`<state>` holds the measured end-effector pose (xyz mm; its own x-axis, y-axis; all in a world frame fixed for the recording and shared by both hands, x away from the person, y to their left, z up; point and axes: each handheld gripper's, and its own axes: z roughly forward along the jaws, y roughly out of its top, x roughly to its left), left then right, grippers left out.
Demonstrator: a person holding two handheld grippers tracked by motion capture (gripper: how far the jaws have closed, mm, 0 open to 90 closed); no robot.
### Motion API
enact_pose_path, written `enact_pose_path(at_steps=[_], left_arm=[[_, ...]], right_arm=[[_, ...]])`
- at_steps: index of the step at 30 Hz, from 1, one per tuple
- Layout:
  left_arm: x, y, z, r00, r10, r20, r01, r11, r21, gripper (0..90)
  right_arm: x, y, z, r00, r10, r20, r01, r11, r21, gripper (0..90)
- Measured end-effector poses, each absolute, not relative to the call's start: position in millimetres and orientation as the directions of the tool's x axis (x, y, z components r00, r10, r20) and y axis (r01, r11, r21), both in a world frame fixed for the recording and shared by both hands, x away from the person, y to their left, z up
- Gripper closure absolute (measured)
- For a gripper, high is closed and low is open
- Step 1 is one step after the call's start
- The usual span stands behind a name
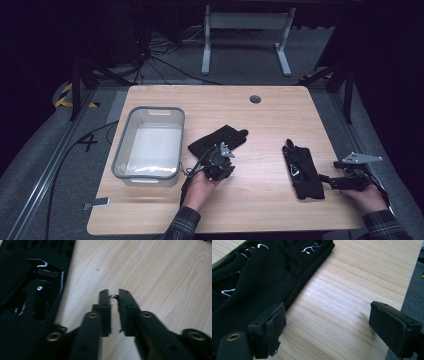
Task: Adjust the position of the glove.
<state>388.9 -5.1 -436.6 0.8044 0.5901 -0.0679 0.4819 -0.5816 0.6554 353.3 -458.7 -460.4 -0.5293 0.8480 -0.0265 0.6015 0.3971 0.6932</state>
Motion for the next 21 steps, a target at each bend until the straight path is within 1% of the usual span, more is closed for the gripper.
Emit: enact_pose_path(at_steps=[1, 2, 5, 11, 17, 21], left_arm=[[392.0, -5.4, -435.4, 0.795, 0.604, -0.056, 0.487, -0.581, 0.652, 87.6], [392.0, -5.4, -435.4, 0.795, 0.604, -0.056, 0.487, -0.581, 0.652, 89.5], [401.8, -5.0, -433.1, 0.769, 0.638, -0.041, 0.514, -0.580, 0.632, 89.6], [417.8, -3.6, -430.2, 0.712, 0.702, -0.005, 0.548, -0.550, 0.630, 89.7], [433.7, -3.0, -435.3, 0.674, 0.738, -0.018, 0.579, -0.514, 0.633, 89.7], [442.5, -3.5, -440.9, 0.666, 0.746, -0.015, 0.595, -0.519, 0.614, 89.6]], right_arm=[[353.3, -458.6, -460.3, -0.529, 0.848, -0.026, 0.602, 0.397, 0.693, 14.5], [353.3, -458.6, -460.3, -0.529, 0.848, -0.026, 0.602, 0.397, 0.693, 14.5], [353.0, -458.7, -460.5, -0.530, 0.848, -0.026, 0.601, 0.397, 0.694, 14.5], [353.1, -458.5, -460.4, -0.531, 0.847, -0.026, 0.601, 0.398, 0.693, 14.5], [353.0, -458.7, -460.4, -0.535, 0.845, -0.025, 0.599, 0.400, 0.693, 14.5], [353.1, -458.7, -460.2, -0.536, 0.844, -0.026, 0.600, 0.402, 0.691, 14.5]])
